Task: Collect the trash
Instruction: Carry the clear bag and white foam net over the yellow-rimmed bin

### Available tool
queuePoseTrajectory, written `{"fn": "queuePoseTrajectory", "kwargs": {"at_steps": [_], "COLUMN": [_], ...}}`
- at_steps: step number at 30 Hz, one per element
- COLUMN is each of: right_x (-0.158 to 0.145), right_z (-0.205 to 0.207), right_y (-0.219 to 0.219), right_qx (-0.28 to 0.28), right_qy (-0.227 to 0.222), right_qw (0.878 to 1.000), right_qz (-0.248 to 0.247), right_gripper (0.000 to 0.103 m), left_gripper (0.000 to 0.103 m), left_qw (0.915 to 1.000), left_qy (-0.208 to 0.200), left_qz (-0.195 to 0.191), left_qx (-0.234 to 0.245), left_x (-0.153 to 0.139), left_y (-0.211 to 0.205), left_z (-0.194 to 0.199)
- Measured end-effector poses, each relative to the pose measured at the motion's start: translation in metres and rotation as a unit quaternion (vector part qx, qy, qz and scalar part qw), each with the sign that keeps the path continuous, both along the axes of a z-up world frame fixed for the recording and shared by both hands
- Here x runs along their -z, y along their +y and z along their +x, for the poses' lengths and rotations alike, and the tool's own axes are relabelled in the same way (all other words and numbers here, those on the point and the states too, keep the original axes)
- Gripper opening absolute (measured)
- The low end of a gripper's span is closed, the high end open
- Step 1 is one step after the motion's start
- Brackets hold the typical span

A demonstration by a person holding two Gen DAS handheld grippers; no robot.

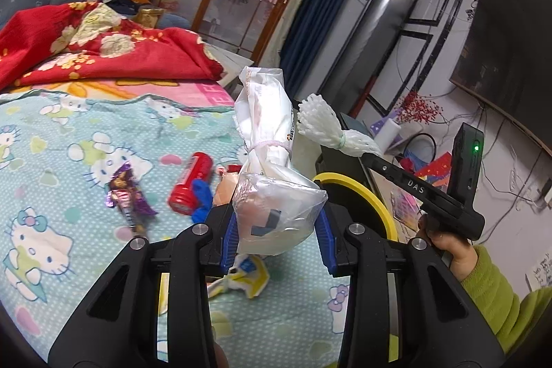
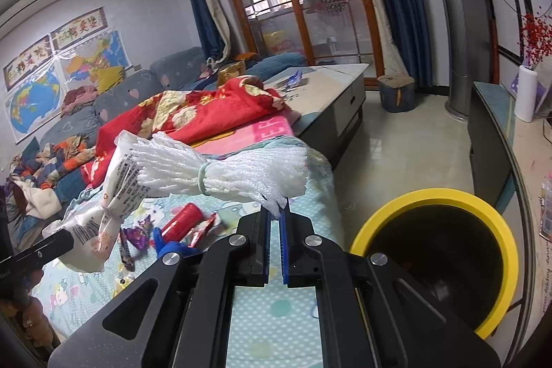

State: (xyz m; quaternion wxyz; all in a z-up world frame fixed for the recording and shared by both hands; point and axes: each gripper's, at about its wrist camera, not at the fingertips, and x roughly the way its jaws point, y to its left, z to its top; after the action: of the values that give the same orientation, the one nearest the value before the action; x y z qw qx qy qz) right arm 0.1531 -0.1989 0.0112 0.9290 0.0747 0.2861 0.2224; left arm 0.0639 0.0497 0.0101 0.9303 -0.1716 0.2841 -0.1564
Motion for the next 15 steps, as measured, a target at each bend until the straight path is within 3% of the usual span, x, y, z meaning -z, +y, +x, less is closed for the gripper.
{"fn": "queuePoseTrajectory", "kwargs": {"at_steps": [15], "right_x": [0.006], "right_z": [0.0], "right_y": [-0.061], "right_qx": [0.072], "right_qy": [0.005], "right_qw": [0.997], "right_qz": [-0.005], "right_gripper": [0.005], "left_gripper": [0.03], "left_qw": [0.9986], "left_qy": [-0.005], "left_qz": [0.017], "left_qx": [0.05], "left_x": [0.001], "left_y": [-0.049], "left_z": [0.022]}}
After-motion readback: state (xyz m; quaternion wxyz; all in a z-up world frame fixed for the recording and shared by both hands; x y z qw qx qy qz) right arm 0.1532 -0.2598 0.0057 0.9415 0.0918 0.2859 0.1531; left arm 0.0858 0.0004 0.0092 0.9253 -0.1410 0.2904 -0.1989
